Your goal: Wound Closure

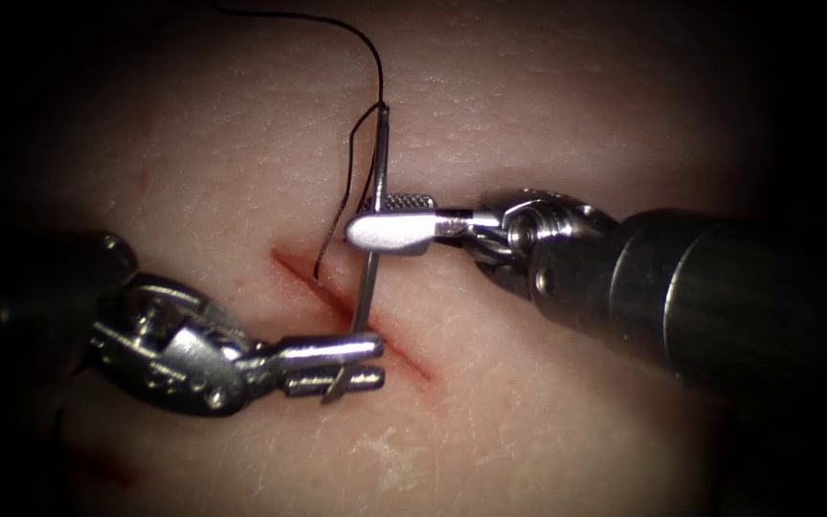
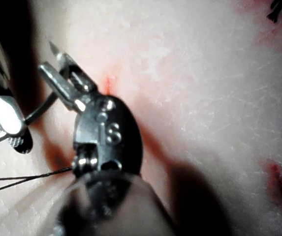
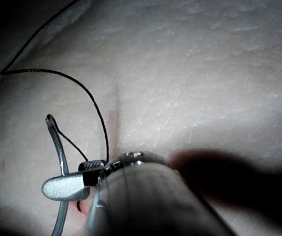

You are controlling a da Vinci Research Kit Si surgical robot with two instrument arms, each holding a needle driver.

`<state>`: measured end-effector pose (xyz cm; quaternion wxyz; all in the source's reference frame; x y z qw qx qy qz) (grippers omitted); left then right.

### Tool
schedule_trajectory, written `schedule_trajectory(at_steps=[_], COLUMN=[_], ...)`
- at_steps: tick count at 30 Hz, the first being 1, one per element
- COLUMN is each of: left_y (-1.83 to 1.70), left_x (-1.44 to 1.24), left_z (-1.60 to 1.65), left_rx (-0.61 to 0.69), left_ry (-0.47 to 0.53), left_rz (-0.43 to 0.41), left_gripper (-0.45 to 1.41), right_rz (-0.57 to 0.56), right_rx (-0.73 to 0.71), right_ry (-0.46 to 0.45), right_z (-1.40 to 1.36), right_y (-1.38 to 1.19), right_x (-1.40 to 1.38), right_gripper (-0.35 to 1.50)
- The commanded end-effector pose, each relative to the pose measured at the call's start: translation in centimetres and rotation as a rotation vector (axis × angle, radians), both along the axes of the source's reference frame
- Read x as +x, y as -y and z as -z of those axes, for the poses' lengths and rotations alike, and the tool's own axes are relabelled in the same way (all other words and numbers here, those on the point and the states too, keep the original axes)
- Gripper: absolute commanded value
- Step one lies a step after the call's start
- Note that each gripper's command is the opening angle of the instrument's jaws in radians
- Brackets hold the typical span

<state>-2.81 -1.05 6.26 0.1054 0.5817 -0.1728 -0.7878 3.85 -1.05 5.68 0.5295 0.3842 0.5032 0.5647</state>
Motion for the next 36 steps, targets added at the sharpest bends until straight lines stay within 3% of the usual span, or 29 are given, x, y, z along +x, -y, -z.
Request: schedule_trajectory(at_steps=[1,6,12,17,32,36], left_y=[0.05,0.05,0.03,0.04,0.07,0.06], left_x=[-0.05,-0.07,-0.07,-0.06,-0.07,-0.07], left_z=[-0.07,-0.09,-0.14,-0.15,-0.10,-0.09], left_rx=[-0.002,-0.005,-0.003,-0.004,-0.015,-0.020], left_ry=[-0.003,-0.018,-0.025,-0.019,-0.008,-0.009], left_rz=[-0.003,-0.007,-0.012,-0.017,-0.031,-0.033], left_gripper=[-0.45,-0.45,-0.45,-0.45,-0.45,-0.45], right_rz=[0.006,0.010,0.012,0.044,0.038,0.044], right_rx=[0.000,0.006,0.029,0.032,0.056,0.075], right_ry=[-0.001,0.001,-0.012,-0.064,-0.082,-0.097], right_z=[-0.06,-0.06,-0.02,0.01,-0.02,-0.03], right_y=[0.04,0.05,0.06,0.08,0.08,0.11], right_x=[0.08,0.08,0.08,0.08,0.12,0.12], right_gripper=[1.05,1.00,1.36,1.36,1.31,1.23])
